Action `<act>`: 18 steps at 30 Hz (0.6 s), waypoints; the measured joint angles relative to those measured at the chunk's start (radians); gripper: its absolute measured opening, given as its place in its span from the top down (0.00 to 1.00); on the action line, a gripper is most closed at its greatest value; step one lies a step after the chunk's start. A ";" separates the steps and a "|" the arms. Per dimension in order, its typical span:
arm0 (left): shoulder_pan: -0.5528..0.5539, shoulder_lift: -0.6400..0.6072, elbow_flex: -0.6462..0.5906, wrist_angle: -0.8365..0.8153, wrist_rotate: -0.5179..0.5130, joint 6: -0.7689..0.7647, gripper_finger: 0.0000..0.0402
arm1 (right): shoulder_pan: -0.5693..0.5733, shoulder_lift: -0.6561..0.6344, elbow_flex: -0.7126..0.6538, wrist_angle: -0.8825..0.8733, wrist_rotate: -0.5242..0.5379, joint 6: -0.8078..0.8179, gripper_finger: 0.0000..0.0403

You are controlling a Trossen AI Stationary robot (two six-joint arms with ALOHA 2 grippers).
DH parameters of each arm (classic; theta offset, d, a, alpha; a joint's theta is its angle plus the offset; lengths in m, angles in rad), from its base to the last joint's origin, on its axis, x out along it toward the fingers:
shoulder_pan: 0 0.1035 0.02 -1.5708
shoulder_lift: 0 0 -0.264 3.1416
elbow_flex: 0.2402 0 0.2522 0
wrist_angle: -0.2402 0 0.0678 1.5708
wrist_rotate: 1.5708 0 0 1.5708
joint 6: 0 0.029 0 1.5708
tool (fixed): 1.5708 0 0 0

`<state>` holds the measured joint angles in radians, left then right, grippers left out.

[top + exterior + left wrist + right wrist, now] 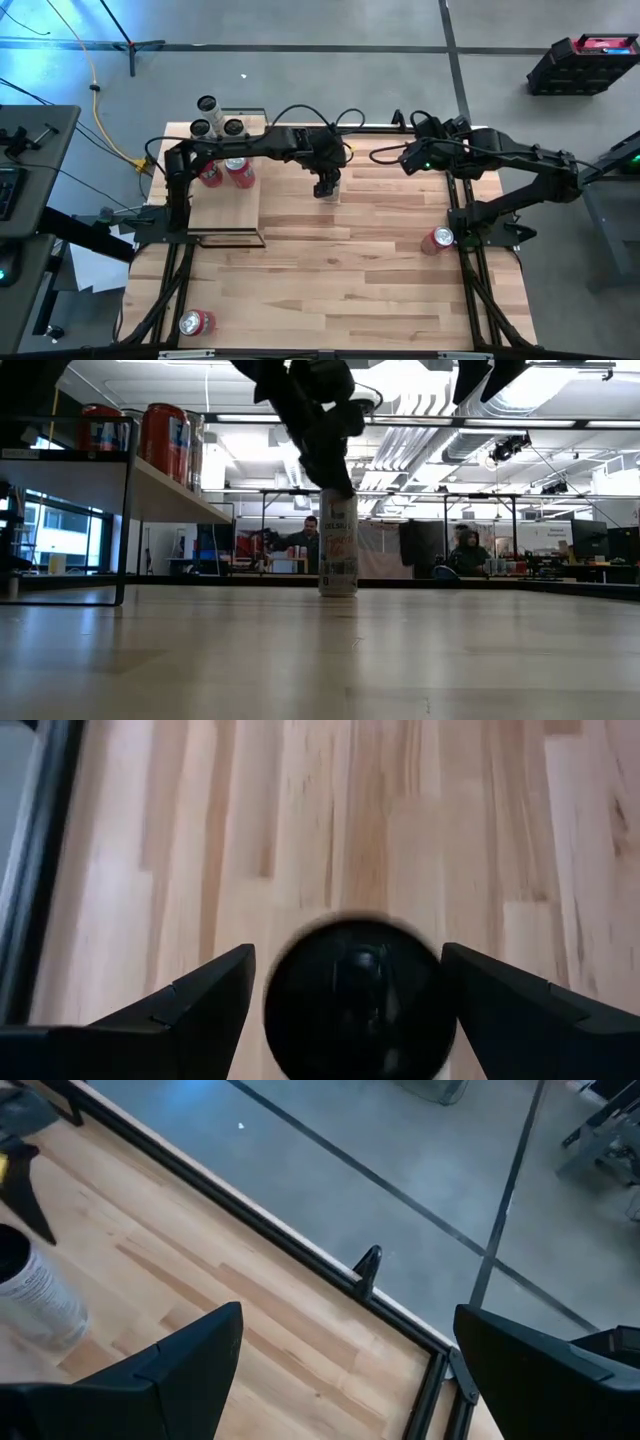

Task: Place canned beverage on shelf
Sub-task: Put the white yellow soda can on the shelf aligned with the other white yellow soda can

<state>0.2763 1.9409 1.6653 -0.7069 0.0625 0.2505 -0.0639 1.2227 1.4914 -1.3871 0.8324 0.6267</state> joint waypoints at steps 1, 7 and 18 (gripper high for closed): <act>0.000 0.003 0.003 0.010 -0.006 0.005 0.23 | 0.000 0.000 0.000 0.000 -0.005 -0.002 0.14; 0.008 0.006 0.000 -0.030 -0.034 0.032 0.23 | 0.000 0.000 0.000 -0.001 -0.006 -0.005 0.14; 0.018 0.043 0.000 -0.022 -0.035 0.024 0.23 | 0.000 0.000 0.000 -0.001 0.002 -0.006 0.14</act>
<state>0.2946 1.9840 1.6657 -0.7292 0.0277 0.2743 -0.0639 1.2228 1.4914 -1.3876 0.8341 0.6205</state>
